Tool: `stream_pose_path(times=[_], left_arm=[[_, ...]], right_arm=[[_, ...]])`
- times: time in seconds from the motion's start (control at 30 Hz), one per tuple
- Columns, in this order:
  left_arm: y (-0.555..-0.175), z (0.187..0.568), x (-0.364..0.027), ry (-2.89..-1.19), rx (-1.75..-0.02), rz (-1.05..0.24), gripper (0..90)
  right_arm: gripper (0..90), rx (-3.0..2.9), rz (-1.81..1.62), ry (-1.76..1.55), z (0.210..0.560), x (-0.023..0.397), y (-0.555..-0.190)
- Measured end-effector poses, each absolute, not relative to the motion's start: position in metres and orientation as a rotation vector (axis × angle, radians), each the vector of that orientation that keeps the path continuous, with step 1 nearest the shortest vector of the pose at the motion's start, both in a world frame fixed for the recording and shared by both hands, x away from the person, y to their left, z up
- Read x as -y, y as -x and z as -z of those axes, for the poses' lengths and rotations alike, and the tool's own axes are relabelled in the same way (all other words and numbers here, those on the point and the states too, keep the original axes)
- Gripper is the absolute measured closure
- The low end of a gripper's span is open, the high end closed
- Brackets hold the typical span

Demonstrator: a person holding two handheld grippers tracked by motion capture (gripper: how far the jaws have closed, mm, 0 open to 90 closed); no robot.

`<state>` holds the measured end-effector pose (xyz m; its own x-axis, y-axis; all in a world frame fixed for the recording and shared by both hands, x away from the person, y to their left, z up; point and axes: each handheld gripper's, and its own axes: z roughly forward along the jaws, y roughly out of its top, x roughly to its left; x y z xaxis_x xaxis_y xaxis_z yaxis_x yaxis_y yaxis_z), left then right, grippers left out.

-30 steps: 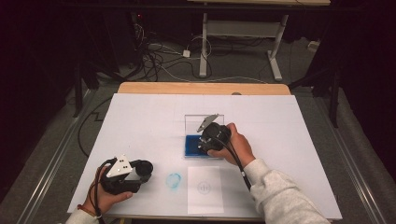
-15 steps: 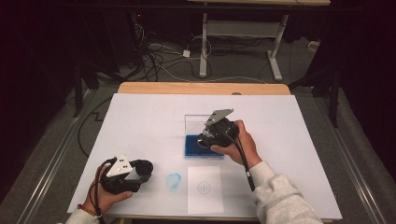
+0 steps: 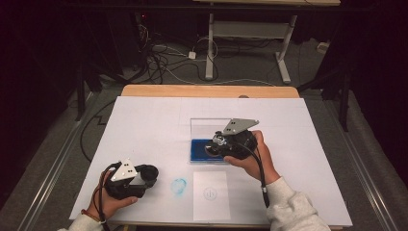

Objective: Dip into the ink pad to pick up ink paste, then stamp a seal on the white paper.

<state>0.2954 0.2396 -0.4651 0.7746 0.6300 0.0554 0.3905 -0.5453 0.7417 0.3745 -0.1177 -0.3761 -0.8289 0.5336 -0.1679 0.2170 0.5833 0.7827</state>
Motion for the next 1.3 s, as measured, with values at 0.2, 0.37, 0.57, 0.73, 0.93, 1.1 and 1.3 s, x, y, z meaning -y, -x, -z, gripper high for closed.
stream_pose_path(times=[0.2, 0.37, 0.57, 0.73, 0.93, 1.1, 1.3], left_arm=[[-0.297, 0.466, -0.238, -2.212, -0.757, -0.403, 36.8], [-0.299, 0.466, -0.238, -2.215, -0.752, -0.402, 36.8], [-0.298, 0.466, -0.238, -2.222, -0.746, -0.398, 36.8], [-0.297, 0.466, -0.239, -2.216, -0.747, -0.394, 36.8], [-0.298, 0.467, -0.239, -2.217, -0.747, -0.391, 36.7], [-0.299, 0.466, -0.236, -2.224, -0.729, -0.391, 36.8], [-0.301, 0.465, -0.233, -2.227, -0.718, -0.393, 36.8]], right_arm=[[57.4, -2.421, -1.161, -0.567, 0.369, 0.122, -0.365], [57.4, -2.428, -1.169, -0.546, 0.366, 0.124, -0.361], [57.4, -2.428, -1.194, -0.528, 0.360, 0.126, -0.355], [57.4, -2.427, -1.206, -0.512, 0.355, 0.126, -0.348], [57.4, -2.442, -1.204, -0.498, 0.356, 0.126, -0.343], [57.4, -2.458, -1.192, -0.504, 0.363, 0.127, -0.340], [57.4, -2.473, -1.181, -0.490, 0.366, 0.130, -0.333]])
